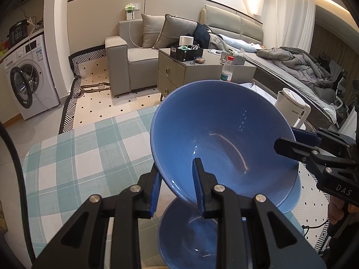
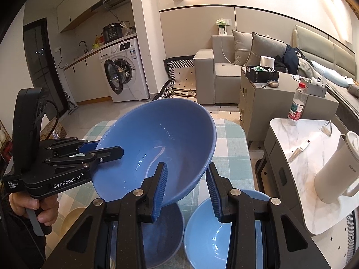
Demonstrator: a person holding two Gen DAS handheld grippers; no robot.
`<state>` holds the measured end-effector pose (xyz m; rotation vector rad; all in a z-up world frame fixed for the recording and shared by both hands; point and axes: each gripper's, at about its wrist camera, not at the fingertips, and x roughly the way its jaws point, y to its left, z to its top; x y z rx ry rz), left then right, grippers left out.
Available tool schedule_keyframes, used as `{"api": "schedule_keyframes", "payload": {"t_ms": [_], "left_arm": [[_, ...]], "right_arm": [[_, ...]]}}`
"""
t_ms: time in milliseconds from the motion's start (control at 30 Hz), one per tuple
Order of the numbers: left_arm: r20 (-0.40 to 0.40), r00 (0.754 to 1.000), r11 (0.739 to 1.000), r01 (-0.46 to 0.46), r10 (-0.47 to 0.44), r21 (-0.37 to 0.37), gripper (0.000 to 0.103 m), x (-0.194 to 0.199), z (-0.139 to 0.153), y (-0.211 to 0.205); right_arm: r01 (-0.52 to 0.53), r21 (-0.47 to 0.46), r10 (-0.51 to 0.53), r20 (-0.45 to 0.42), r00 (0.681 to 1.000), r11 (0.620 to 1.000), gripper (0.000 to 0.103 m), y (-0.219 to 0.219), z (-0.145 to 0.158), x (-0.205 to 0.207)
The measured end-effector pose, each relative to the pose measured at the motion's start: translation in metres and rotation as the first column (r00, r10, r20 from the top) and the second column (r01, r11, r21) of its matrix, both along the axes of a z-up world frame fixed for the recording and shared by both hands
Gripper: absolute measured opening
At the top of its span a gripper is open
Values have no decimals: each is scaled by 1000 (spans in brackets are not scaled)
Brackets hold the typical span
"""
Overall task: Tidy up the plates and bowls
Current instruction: 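Lift the gripped blue bowl and carry it over another blue bowl, then lower the held blue bowl into the other blue bowl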
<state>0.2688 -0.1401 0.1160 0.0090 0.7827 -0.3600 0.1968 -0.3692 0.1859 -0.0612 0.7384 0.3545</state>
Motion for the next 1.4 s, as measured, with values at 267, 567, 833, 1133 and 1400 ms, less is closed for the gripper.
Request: {"api": "schedule_keyframes", "payload": {"t_ms": [267,567,833,1133,1400], "left_arm": [[11,1000,1000,-4,5,-4,25,-10,4,5],[25,1000,1000,-7,7,-3,25,-21,9,9],[26,1000,1000,-8,8,-6,25,-28,8,13],[19,1000,1000,-9,9,-9,25,-32,5,18],[18,1000,1000,-3,3,-5,25,-37,0,20]], "right_arm": [[-8,1,8,11,1000,1000,36,4,5,-11],[-15,7,15,16,1000,1000,36,8,6,-19],[-25,4,25,13,1000,1000,37,15,6,-26],[-38,7,38,9,999,999,38,20,5,-34],[-36,12,36,0,999,999,38,20,2,-37]]}}
